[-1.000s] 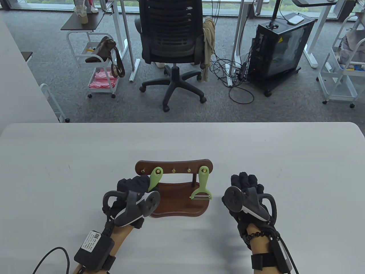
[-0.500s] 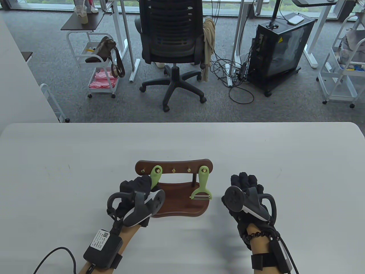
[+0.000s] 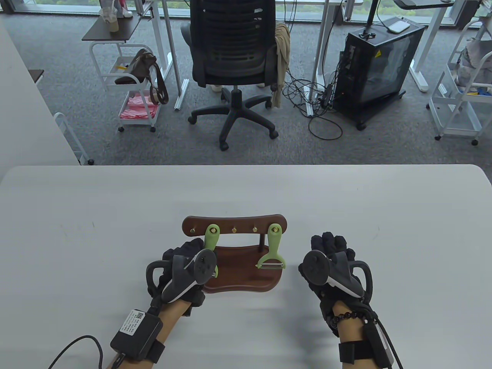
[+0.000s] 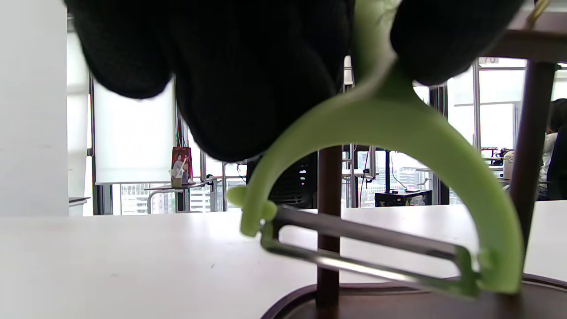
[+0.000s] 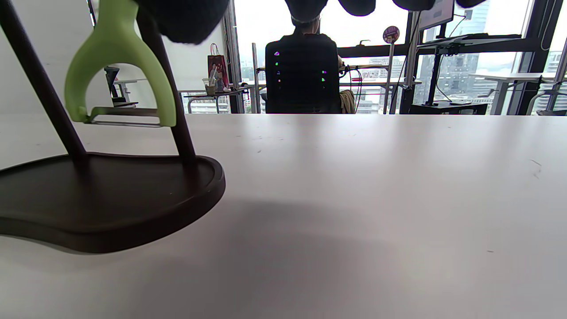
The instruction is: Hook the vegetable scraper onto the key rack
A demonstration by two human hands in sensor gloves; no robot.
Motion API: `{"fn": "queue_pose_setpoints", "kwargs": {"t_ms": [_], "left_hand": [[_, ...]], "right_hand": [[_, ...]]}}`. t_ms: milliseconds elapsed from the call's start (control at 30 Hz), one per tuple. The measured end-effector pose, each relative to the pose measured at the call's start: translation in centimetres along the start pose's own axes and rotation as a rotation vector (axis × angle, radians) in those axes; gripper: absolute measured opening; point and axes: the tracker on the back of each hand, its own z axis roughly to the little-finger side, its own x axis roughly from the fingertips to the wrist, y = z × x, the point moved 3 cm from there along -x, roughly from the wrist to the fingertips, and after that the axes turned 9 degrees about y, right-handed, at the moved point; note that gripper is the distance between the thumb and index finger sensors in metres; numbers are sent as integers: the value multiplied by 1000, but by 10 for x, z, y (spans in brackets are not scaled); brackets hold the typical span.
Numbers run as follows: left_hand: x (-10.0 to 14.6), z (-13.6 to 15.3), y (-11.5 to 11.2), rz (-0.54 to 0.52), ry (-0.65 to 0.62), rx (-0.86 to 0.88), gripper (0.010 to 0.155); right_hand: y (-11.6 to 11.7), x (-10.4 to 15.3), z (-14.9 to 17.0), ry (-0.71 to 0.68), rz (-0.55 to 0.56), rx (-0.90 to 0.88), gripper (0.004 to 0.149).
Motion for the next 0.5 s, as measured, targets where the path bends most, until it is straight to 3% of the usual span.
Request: {"fn": "queue_pose_setpoints", "kwargs": {"t_ms": [233,500], "left_hand": [[5,11,2,-1,-12,-16,63],[-1,62,13,-27,137,-13,56]], "right_hand": [[0,0,0,1,-5,1,81],[0,0,0,2,-5,14,81]]}}
